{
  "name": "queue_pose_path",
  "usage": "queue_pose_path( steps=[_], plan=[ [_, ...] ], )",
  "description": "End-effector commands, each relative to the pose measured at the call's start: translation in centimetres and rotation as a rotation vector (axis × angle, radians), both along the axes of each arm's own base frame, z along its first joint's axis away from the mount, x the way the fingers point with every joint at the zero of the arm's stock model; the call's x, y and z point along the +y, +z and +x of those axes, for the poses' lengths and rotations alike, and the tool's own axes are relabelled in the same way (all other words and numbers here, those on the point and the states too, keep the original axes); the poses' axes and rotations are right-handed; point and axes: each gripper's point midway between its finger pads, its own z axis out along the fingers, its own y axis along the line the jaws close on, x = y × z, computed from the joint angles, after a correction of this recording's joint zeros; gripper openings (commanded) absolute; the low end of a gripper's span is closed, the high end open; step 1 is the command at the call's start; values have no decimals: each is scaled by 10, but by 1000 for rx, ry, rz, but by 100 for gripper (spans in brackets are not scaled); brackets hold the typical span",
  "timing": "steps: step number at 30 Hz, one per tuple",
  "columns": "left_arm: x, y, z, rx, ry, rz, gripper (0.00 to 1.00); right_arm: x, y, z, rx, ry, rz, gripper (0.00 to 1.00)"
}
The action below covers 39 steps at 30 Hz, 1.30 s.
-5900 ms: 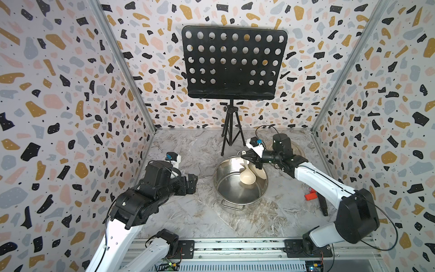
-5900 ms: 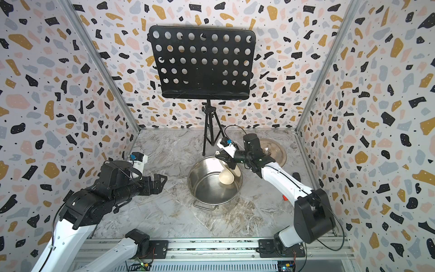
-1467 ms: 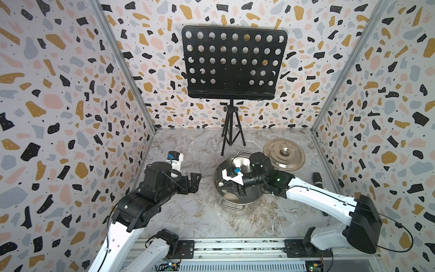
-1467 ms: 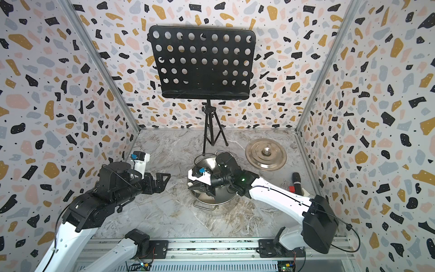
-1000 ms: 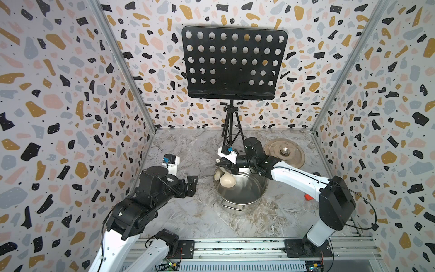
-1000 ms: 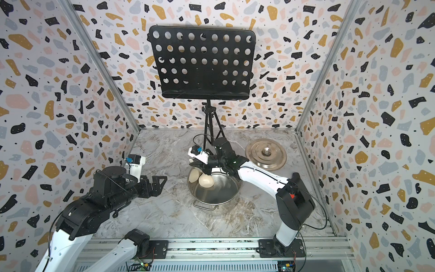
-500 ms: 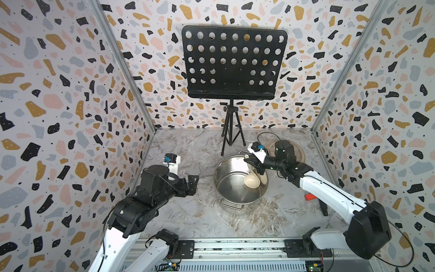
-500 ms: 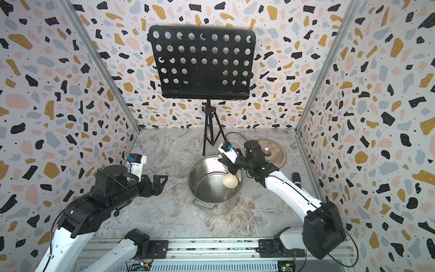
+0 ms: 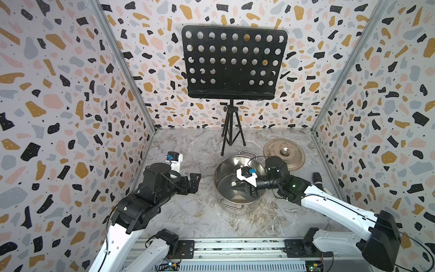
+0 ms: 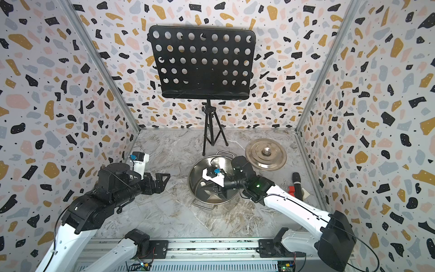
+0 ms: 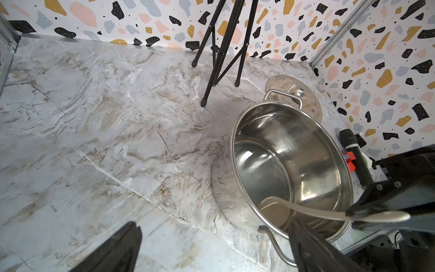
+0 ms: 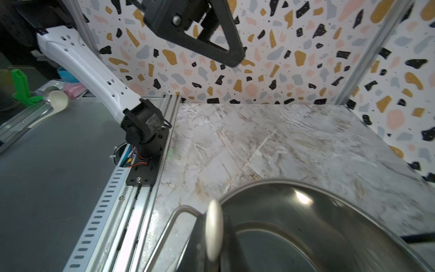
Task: Stir the soup with a spoon
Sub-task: Stir the soup in the pan with a stick.
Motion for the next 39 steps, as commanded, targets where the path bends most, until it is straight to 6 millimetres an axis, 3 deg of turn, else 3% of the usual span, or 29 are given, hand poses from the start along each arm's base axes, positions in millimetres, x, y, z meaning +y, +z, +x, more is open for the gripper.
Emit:
queue_pose_path(
  steps=[1, 7, 12, 17, 24, 27, 31, 39],
  plan=[
    [0, 3, 0, -31, 0, -12, 99, 24, 27, 4, -45, 54, 81, 0],
    [4, -5, -9, -2, 1, -3, 100, 58, 22, 40, -136, 41, 93, 0],
    [6, -5, -14, 1, 6, -13, 99, 67, 22, 89, -150, -34, 130, 0],
    [8, -4, -15, -1, 11, -3, 100, 55, 22, 132, -155, -128, 121, 0],
    [7, -6, -14, -5, 7, 0, 99, 2, 22, 174, -136, -295, 113, 0],
    [6, -5, -11, -8, 6, -1, 99, -24, 19, 175, -140, -343, 89, 0],
    [4, -4, -8, -11, -4, -1, 99, -52, 7, 160, -150, -375, 17, 0],
    [4, -6, -7, -16, -7, 13, 100, -84, -2, 96, -124, -332, -56, 0]
  ],
)
